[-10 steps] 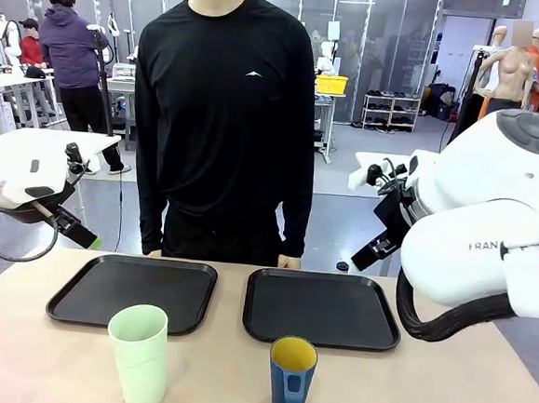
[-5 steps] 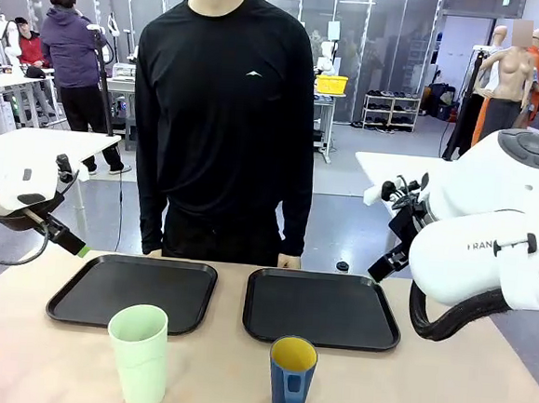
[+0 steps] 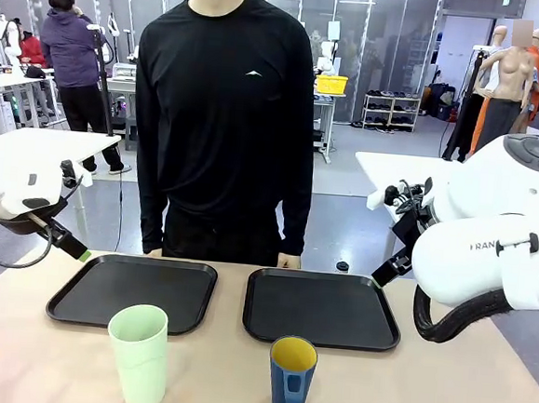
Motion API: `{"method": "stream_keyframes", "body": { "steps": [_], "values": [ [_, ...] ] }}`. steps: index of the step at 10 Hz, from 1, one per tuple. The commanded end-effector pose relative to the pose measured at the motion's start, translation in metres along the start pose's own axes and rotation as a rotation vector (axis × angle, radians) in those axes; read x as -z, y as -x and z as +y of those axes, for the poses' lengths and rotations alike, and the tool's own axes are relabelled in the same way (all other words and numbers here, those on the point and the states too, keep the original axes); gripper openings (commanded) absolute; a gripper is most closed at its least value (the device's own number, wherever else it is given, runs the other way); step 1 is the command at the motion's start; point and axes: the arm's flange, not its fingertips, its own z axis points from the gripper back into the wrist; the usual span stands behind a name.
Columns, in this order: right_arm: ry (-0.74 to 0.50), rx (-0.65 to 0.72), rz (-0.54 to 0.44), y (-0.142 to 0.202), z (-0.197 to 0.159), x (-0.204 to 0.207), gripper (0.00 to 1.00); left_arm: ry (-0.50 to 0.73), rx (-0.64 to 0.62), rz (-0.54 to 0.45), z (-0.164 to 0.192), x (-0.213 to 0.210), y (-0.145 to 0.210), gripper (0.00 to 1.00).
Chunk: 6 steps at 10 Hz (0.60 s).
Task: Sort and store the cups by type.
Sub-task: Pick up the Reusable plastic cup.
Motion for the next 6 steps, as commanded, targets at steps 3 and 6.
{"method": "stream_keyframes", "body": {
  "steps": [3,6],
  "values": [
    [0.001,-0.001,-0.002,-0.0013,-0.0011,-0.0009,1.0,0.001,-0.007,-0.003,0.0008,-0.0011,0.0008,1.0],
    [0.001,-0.001,-0.002,-0.0013,-0.0011,-0.0009,1.0,0.001,-0.007,-0.003,0.0008,-0.0011,0.0008,1.0]
  ]
}}
